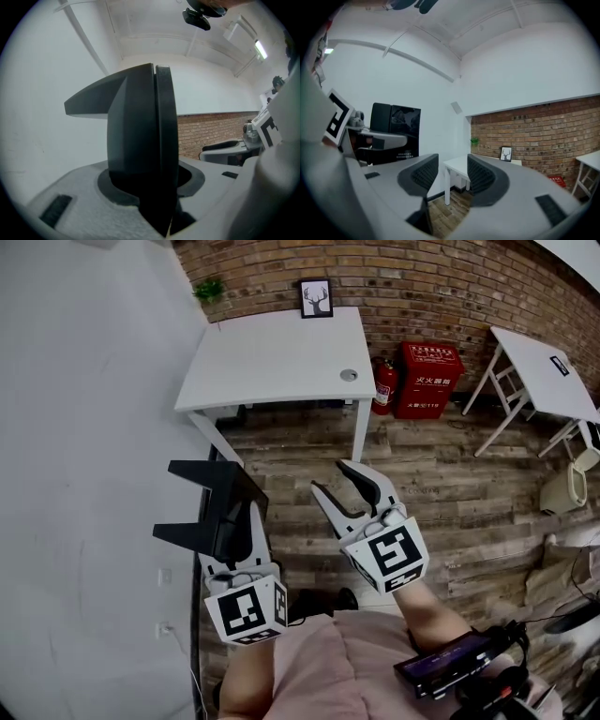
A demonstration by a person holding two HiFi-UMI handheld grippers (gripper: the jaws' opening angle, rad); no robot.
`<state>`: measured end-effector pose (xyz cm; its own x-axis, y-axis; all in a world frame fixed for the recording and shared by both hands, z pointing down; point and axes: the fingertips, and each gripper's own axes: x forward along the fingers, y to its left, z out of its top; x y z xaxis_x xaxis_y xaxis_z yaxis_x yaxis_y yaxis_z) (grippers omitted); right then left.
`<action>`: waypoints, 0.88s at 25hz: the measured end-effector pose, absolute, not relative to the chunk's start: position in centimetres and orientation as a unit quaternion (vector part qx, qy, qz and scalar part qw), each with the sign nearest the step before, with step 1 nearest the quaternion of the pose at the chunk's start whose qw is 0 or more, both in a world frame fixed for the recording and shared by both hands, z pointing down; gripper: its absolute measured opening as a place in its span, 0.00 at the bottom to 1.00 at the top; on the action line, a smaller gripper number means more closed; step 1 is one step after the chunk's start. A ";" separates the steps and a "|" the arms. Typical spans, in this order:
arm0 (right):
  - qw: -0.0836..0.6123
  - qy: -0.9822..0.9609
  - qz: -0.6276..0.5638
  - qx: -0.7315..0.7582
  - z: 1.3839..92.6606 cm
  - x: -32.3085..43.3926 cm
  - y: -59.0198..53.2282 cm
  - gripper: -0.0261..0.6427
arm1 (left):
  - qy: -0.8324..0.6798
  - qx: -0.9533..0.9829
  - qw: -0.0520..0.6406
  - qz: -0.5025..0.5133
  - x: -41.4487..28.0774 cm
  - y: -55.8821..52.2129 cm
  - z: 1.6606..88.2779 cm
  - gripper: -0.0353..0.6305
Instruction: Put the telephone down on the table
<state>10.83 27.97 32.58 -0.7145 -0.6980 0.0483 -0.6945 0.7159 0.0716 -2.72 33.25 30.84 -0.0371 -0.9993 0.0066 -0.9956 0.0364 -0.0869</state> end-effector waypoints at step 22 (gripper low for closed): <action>0.050 -0.973 0.008 0.224 34.7 -1.3 16.9 0.50 | 0.544 -0.839 -0.024 -0.017 -8.0 16.9 31.6 0.31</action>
<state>-1.29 16.95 34.75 -0.8946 -0.4354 0.1010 -0.4370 0.8994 0.0063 -7.96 16.88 31.65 0.4082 -0.9113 0.0536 -0.9129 -0.4077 0.0214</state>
